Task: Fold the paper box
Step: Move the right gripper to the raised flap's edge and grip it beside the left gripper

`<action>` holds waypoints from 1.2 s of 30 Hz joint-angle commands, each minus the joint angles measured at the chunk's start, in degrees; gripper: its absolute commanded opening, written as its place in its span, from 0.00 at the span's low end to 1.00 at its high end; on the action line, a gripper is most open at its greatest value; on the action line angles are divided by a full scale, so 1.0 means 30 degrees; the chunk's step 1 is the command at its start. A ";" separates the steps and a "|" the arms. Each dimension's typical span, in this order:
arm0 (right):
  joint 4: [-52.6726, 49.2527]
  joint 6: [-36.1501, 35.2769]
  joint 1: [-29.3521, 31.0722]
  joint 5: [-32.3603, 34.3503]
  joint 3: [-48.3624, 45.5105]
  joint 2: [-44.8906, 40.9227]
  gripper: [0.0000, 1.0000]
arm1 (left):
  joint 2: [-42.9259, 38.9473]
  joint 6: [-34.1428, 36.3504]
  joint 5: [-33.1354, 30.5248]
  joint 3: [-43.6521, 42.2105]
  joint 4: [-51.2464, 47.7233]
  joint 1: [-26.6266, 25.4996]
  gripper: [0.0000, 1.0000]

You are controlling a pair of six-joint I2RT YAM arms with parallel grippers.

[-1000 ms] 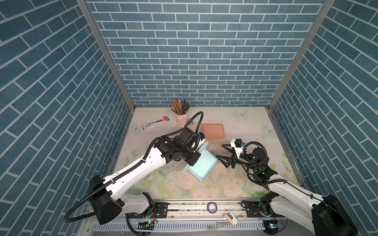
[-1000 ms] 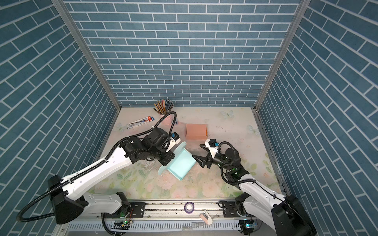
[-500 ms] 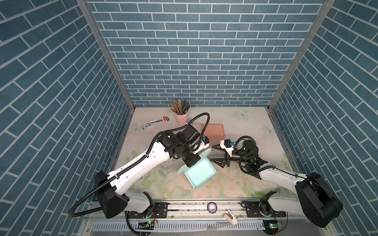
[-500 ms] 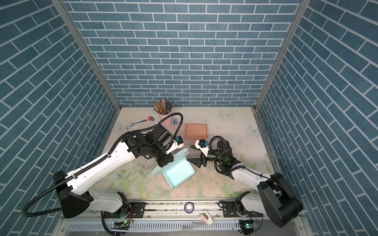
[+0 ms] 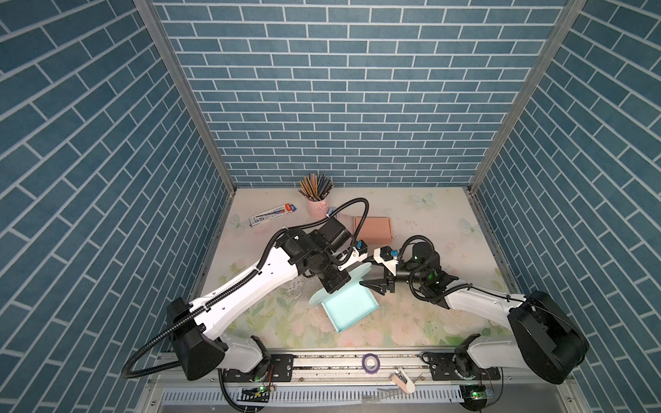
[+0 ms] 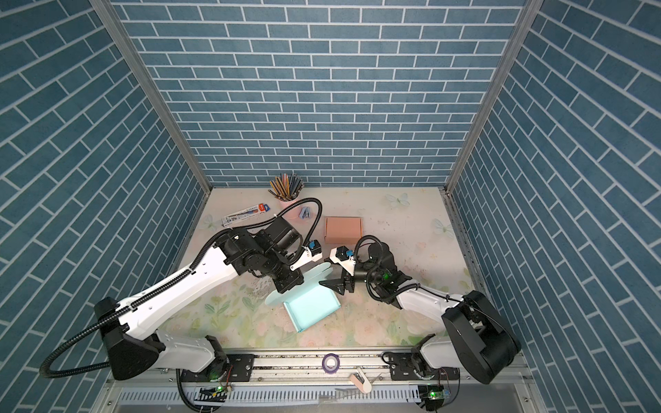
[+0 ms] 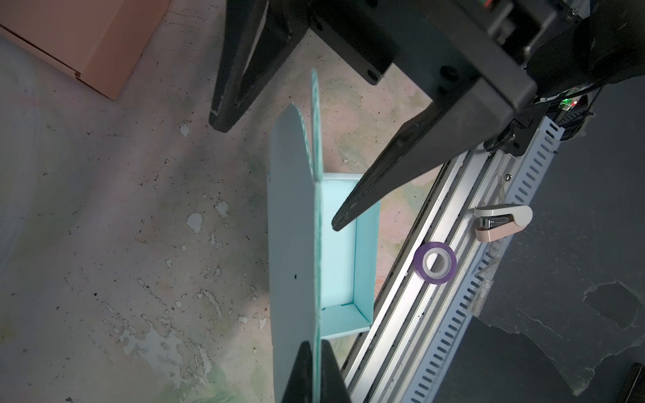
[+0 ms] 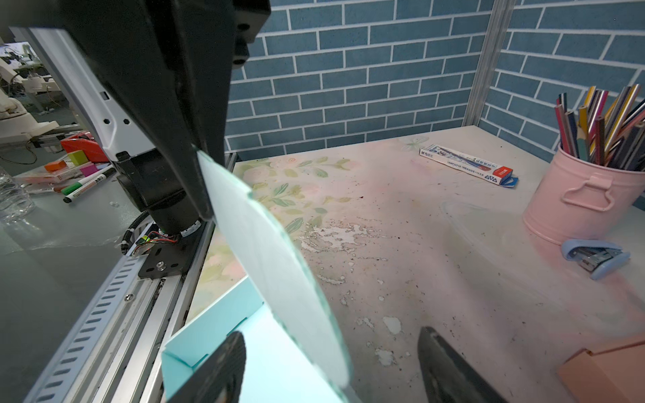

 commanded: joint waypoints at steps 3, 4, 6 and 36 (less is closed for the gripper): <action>-0.0976 -0.1767 0.0223 0.0516 0.0564 -0.0014 0.58 | 0.0175 0.0626 -0.0626 0.0548 -0.0636 0.0102 0.08; -0.1126 -0.1830 0.0246 0.0598 0.0590 -0.0037 0.54 | 0.0233 0.0600 -0.0715 0.0550 -0.0636 0.0102 0.08; -0.1322 -0.1906 0.0292 0.0737 0.0634 -0.0012 0.50 | 0.0261 0.0610 -0.0880 0.0579 -0.0636 0.0102 0.08; -0.1987 -0.2411 0.0329 0.2081 0.0686 0.1758 0.20 | -0.2924 -0.2402 -0.1544 -0.4236 0.4169 0.1307 0.80</action>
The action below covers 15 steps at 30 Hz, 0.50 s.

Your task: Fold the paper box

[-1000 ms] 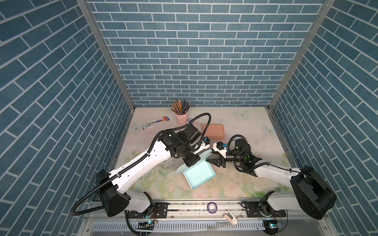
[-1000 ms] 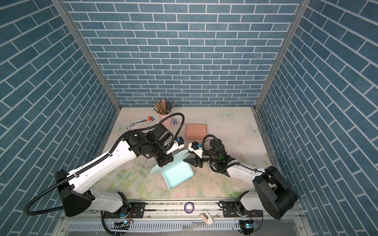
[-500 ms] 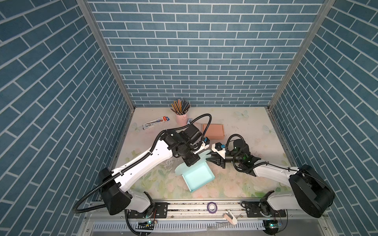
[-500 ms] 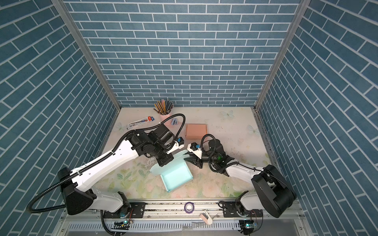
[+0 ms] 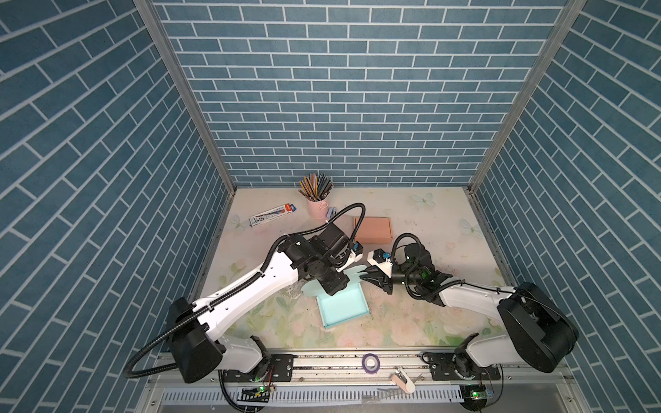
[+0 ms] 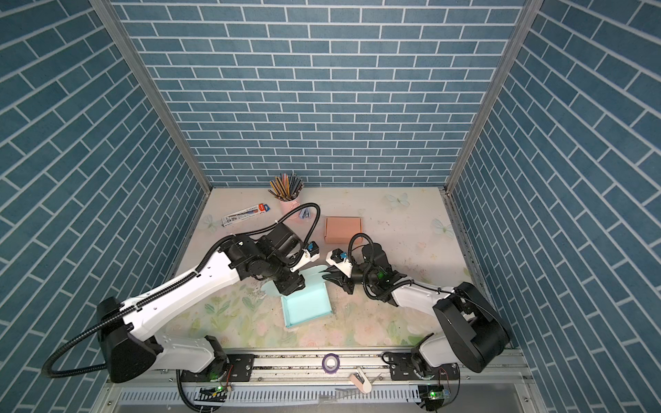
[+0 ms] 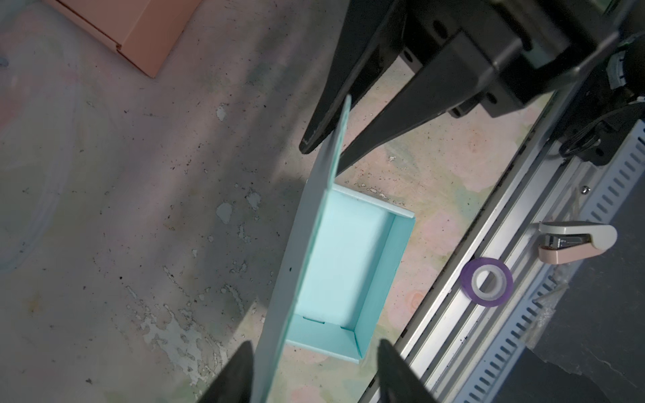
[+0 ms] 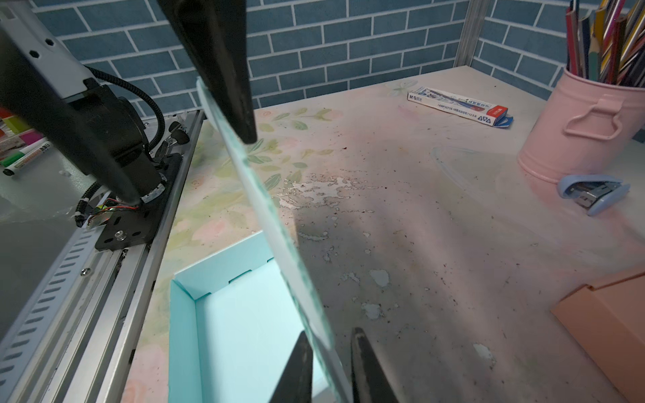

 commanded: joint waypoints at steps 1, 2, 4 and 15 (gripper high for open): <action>-0.0085 -0.1049 0.0071 0.0294 0.0225 0.0135 0.20 | -0.2302 -0.1561 0.0410 -0.1689 0.2034 0.1204 0.93; -0.0071 -0.1034 0.0057 0.0579 0.0072 0.0042 0.20 | -0.3012 -0.2089 0.0538 -0.2527 0.2624 0.1658 0.99; 0.0381 -0.0758 -0.0030 0.1160 -0.0452 -0.0256 0.19 | -0.4418 -0.3093 0.0852 -0.4263 0.3865 0.2445 0.99; 0.0804 0.0330 -0.0695 0.2563 -0.1279 -0.1300 0.20 | -0.9474 -0.9102 0.2310 -1.1884 1.3097 0.4257 0.99</action>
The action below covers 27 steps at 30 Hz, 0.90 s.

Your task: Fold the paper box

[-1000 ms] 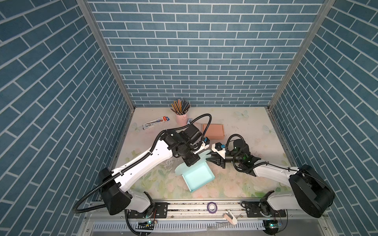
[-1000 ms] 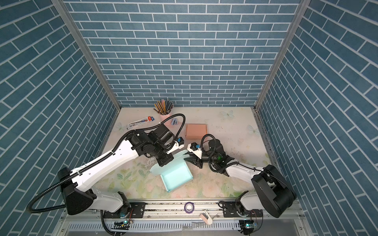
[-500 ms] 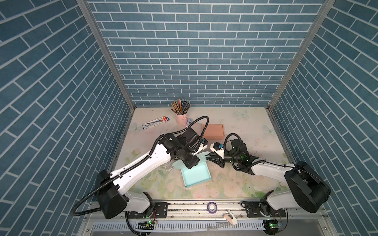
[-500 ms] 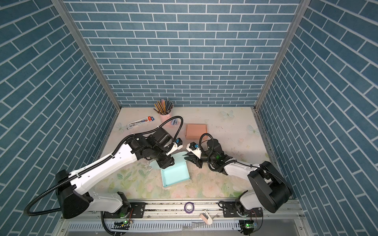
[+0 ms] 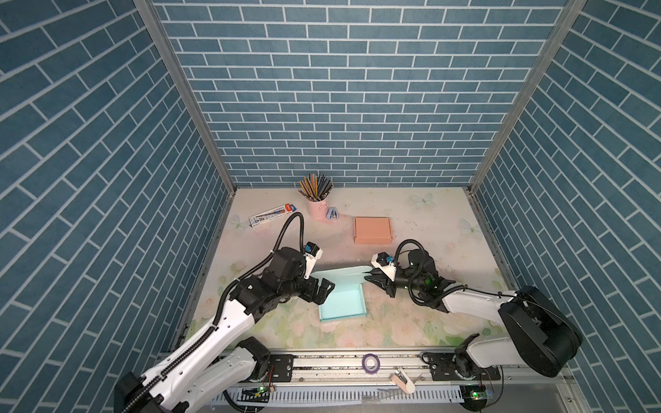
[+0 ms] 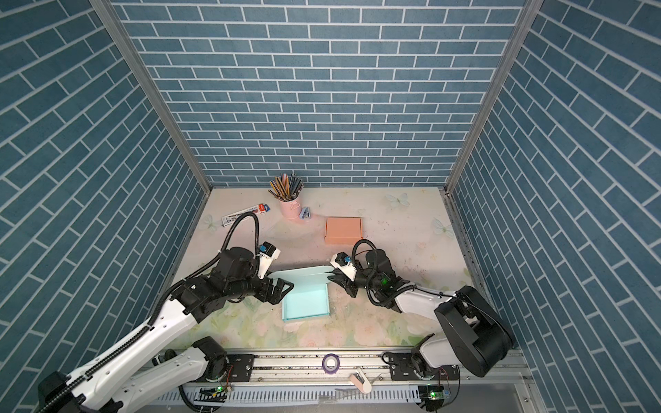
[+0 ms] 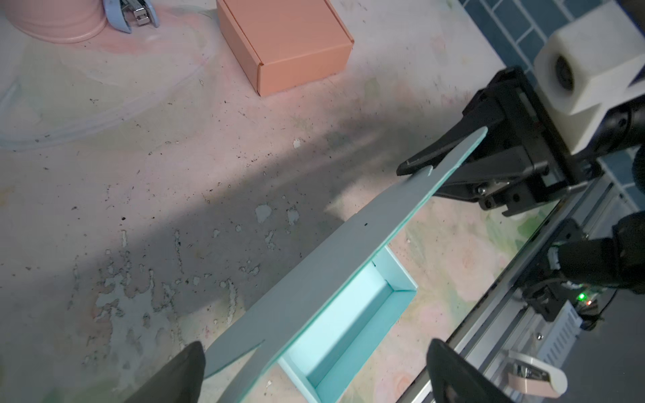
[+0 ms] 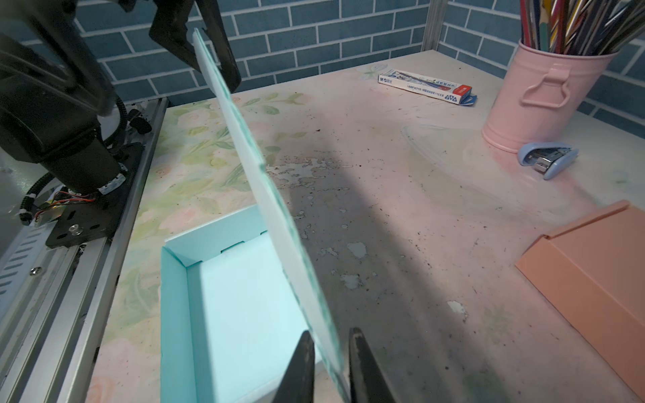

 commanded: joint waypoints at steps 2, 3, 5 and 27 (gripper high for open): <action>-0.0221 0.0199 -0.0389 0.0836 0.0163 -0.0697 0.20 | -0.0303 -0.2231 0.0137 -0.2029 0.5114 0.0360 0.99; -0.0214 0.0206 -0.0467 0.0965 0.0123 -0.0777 0.20 | -0.0269 -0.2095 -0.0026 -0.2317 0.5706 0.0360 0.99; -0.0460 0.0217 -0.0617 0.1176 0.0114 -0.0907 0.20 | -0.0298 -0.1896 -0.0246 -0.3462 0.8001 0.0360 0.99; -0.1221 0.0703 -0.1455 0.1787 0.0144 -0.1167 0.19 | 0.1416 0.0218 -0.0368 -0.5358 1.0929 0.0412 0.49</action>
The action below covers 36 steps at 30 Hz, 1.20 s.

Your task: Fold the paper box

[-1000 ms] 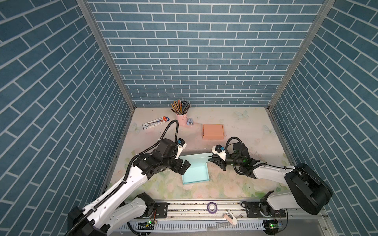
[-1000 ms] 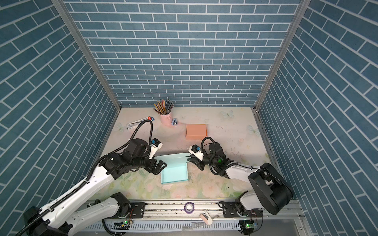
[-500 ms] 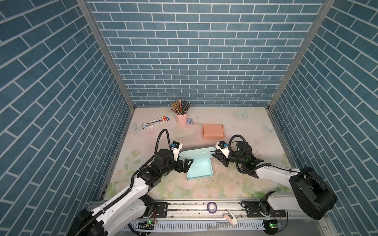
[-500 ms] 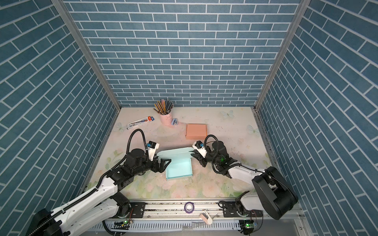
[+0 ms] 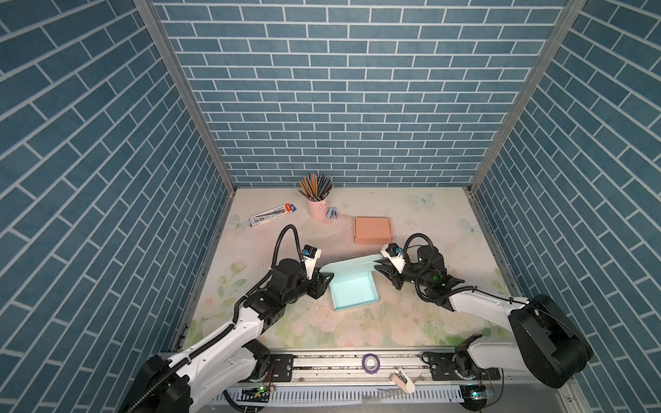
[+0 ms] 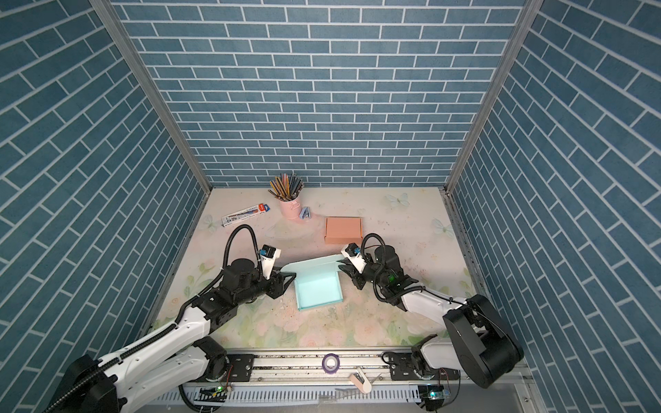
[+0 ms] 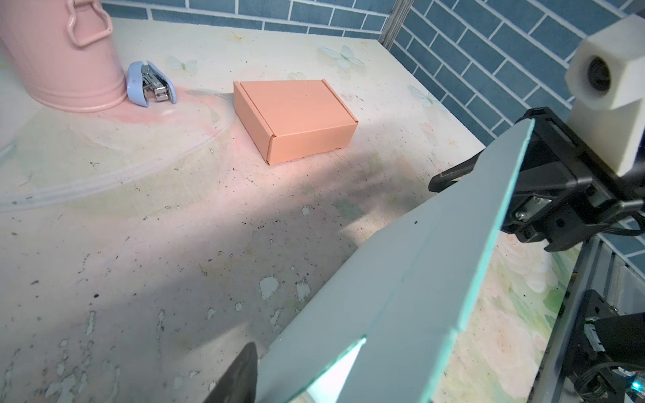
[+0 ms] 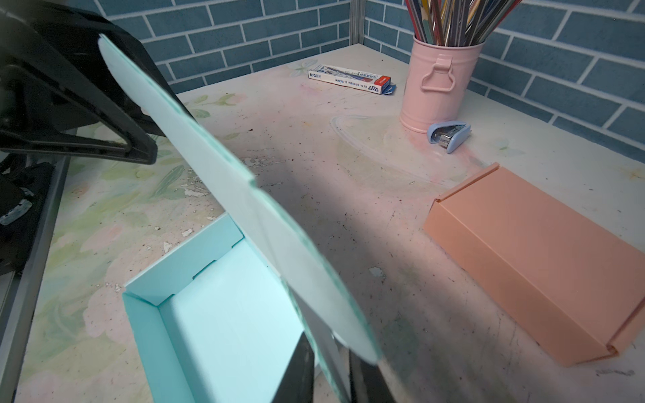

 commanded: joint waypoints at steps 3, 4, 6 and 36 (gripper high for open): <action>0.0027 0.0111 -0.0012 -0.0220 0.0065 0.0086 0.19 | 0.0267 0.0361 -0.0387 0.0128 -0.0292 0.0011 0.42; 0.0023 0.0077 -0.0005 -0.0262 0.0064 0.0128 0.19 | 0.0236 0.0414 -0.0453 0.0176 -0.0344 0.0006 0.39; 0.0028 0.0076 -0.0012 -0.0320 0.0038 0.0098 0.19 | 0.0170 0.0490 -0.0653 0.0272 -0.0597 -0.0011 0.37; -0.1286 -0.0179 0.1017 0.0840 0.0545 -0.0422 0.16 | -0.0661 0.0577 -0.1830 0.0737 -0.2227 -0.0465 0.14</action>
